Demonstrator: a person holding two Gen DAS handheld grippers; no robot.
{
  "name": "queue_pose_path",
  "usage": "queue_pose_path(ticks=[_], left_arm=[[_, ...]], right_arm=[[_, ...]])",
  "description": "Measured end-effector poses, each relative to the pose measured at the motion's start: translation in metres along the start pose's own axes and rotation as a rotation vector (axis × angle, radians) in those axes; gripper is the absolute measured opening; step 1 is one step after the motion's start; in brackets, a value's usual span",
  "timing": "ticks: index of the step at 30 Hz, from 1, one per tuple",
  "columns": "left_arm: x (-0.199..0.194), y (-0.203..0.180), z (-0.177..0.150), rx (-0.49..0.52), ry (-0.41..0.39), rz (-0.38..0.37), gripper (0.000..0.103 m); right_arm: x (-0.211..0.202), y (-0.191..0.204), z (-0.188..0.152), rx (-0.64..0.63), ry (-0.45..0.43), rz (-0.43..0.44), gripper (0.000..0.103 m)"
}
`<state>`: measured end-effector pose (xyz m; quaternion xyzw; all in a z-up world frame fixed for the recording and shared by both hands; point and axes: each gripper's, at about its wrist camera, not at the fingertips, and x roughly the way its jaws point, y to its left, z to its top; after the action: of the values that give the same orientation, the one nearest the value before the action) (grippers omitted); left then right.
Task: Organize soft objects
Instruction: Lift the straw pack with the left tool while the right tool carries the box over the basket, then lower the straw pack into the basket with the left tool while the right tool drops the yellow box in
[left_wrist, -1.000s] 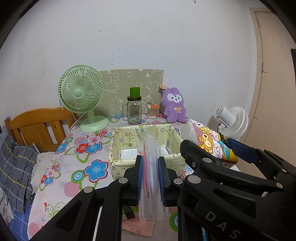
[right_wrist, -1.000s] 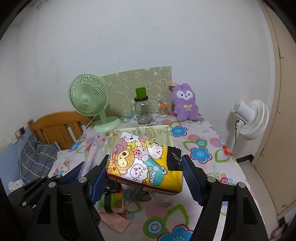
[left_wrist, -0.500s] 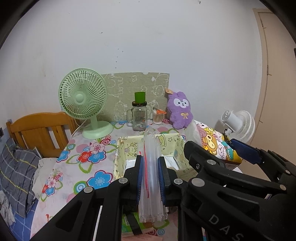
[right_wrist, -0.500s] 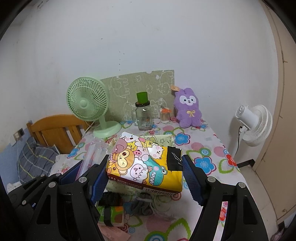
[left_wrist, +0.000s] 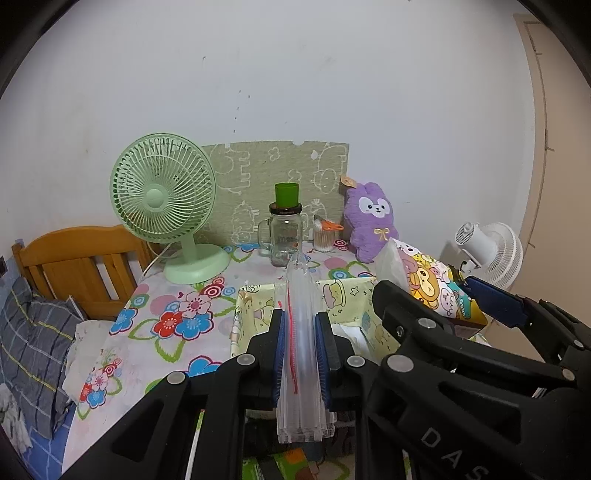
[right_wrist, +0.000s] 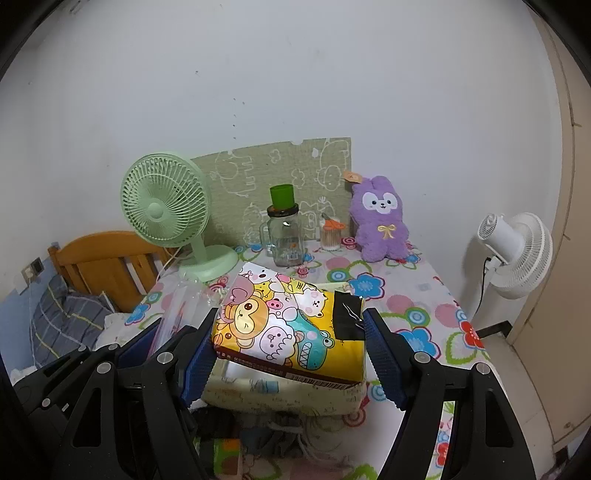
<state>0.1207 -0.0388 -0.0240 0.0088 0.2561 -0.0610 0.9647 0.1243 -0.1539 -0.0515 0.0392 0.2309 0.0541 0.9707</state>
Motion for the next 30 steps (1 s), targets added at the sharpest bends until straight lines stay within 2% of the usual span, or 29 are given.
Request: queue_pose_path(ticks=[16,26,30], left_arm=[[0.049,0.007,0.013,-0.023,0.029,0.0,0.014],[0.086,0.014,0.011,-0.049,0.079,0.002,0.014],[0.099,0.017,0.008,-0.057,0.105,-0.003,0.019]], right_arm=[[0.051,-0.009,0.012,0.02,0.024,0.016,0.076],[0.084,-0.01,0.013,0.018,0.05,0.042,0.076],[0.099,-0.012,0.012,0.018,0.071,0.047,0.076]])
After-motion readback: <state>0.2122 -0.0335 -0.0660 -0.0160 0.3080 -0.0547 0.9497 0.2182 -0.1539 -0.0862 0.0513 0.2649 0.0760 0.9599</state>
